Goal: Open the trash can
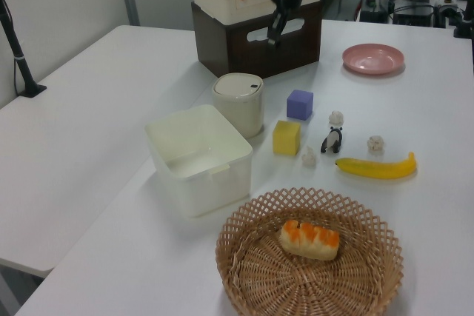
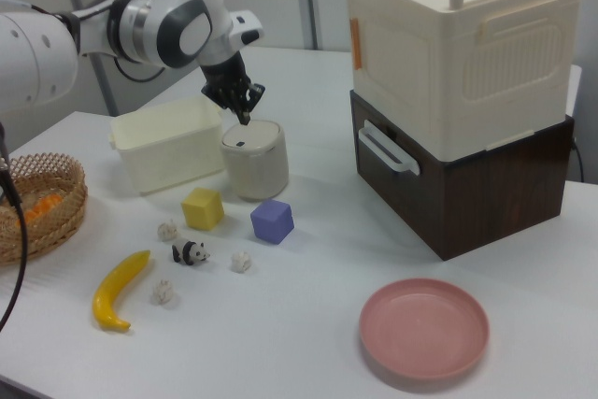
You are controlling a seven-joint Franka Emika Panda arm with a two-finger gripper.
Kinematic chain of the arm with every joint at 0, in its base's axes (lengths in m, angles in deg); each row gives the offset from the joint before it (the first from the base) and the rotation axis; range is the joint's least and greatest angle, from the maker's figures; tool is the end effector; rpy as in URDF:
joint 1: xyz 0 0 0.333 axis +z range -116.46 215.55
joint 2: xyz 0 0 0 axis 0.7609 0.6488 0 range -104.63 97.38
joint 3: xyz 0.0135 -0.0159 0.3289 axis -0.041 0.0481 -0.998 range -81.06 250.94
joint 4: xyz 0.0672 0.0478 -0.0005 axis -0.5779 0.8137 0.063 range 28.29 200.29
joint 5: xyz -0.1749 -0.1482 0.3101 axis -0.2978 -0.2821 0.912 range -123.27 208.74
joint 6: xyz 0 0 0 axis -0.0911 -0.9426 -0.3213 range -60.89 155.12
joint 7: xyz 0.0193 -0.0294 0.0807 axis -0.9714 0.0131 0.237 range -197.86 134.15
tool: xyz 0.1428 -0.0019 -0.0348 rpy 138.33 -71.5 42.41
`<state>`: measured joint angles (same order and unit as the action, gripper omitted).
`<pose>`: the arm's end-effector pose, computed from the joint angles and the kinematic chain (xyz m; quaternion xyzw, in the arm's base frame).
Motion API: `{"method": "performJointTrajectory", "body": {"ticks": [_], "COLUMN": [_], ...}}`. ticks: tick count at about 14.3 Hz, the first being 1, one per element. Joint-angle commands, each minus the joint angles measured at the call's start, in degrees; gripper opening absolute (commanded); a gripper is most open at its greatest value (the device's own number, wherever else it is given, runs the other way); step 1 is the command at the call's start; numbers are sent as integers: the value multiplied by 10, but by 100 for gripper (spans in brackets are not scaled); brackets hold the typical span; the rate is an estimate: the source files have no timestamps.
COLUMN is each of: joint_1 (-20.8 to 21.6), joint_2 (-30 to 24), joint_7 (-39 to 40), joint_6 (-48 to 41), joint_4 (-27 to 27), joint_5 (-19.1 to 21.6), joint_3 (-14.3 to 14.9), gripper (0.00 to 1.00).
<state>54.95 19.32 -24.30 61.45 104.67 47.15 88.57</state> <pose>0.7183 0.0358 0.4857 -0.9849 -0.0701 -0.1578 0.0160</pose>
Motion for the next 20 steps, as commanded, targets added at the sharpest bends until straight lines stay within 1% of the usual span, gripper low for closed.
{"method": "performJointTrajectory", "body": {"ticks": [1,3,7,8,10,11,17,20], "joint_1": [22,29,30,29,29,29,30,33], "joint_2": [17,28,53,57,64,68,72,85], "joint_7": [-1,-1,-1,-1,-2,-1,0,1], "joint_6": [53,68,71,80,131,139,140,140], "joint_4": [4,5,2,2,6,7,8,11], "joint_5": [9,13,9,10,25,32,31,31], "joint_3": [5,5,5,5,5,5,5,5], "gripper": [0,0,0,0,0,0,0,0]}}
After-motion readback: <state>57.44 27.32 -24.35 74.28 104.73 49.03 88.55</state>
